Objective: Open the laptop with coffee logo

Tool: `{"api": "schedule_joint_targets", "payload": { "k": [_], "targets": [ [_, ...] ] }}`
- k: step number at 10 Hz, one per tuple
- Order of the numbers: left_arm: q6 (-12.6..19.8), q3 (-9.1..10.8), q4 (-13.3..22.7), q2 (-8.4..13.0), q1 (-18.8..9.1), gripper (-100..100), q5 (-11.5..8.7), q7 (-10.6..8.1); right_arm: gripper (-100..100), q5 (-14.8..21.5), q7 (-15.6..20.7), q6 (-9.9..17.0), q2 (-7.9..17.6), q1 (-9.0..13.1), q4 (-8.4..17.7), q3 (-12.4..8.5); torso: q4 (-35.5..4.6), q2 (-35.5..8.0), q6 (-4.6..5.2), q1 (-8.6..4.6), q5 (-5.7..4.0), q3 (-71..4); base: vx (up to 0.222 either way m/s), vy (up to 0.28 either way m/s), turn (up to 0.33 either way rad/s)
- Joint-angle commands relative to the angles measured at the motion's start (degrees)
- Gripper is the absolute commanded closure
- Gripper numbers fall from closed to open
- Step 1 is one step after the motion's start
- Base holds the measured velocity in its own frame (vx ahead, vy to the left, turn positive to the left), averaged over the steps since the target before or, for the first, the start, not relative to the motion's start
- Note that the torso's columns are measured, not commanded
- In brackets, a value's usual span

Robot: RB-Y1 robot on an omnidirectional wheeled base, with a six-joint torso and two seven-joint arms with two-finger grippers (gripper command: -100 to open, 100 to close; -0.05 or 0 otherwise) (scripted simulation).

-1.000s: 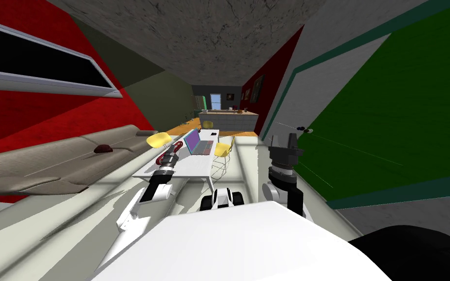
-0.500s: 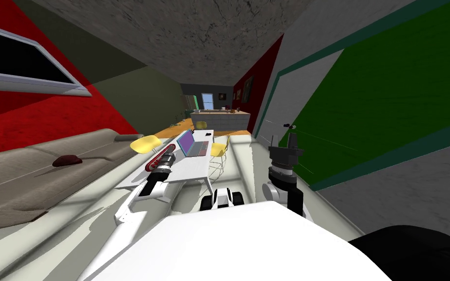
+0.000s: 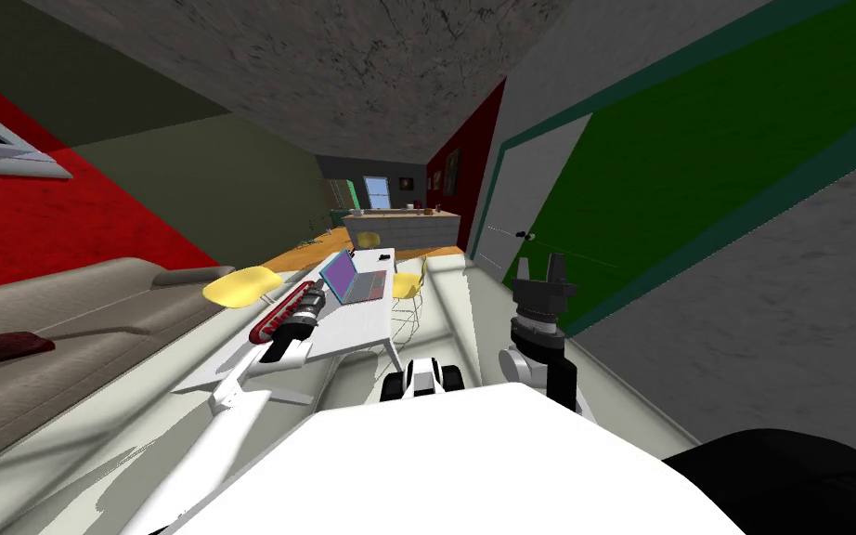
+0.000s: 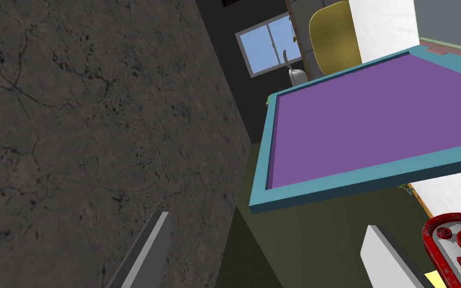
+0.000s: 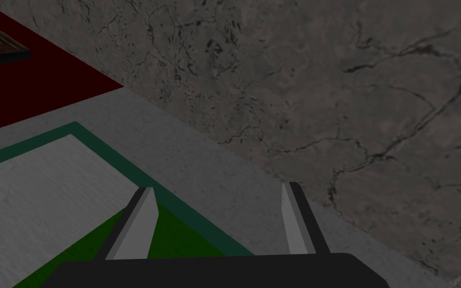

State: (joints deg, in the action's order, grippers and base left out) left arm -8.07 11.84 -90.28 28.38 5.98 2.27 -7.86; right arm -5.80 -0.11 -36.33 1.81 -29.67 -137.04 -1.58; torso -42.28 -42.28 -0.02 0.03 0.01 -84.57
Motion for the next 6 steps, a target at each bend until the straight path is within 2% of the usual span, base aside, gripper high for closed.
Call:
{"api": "schedule_joint_targets", "payload": {
  "k": [1, 6],
  "targets": [
    [0.8, 0.66, 3.6, 2.3, -1.1, -100, 0.2, 0.01, 0, 0.0, 0.0, 0.0, 0.0, 0.0, 0.0, 0.0, 0.0, 0.0, -0.04, -0.04, -0.01, 0.0, -0.022, 0.021, -0.154],
    [3.1, 2.21, 12.1, 8.3, -4.9, -100, 0.9, 0.27, 0, 0.0, 0.0, 0.0, 0.0, 0.0, 0.0, 0.0, 0.0, 0.0, 0.01, 0.02, 0.01, 0.0, -0.039, 0.039, -0.214]
  ]
}}
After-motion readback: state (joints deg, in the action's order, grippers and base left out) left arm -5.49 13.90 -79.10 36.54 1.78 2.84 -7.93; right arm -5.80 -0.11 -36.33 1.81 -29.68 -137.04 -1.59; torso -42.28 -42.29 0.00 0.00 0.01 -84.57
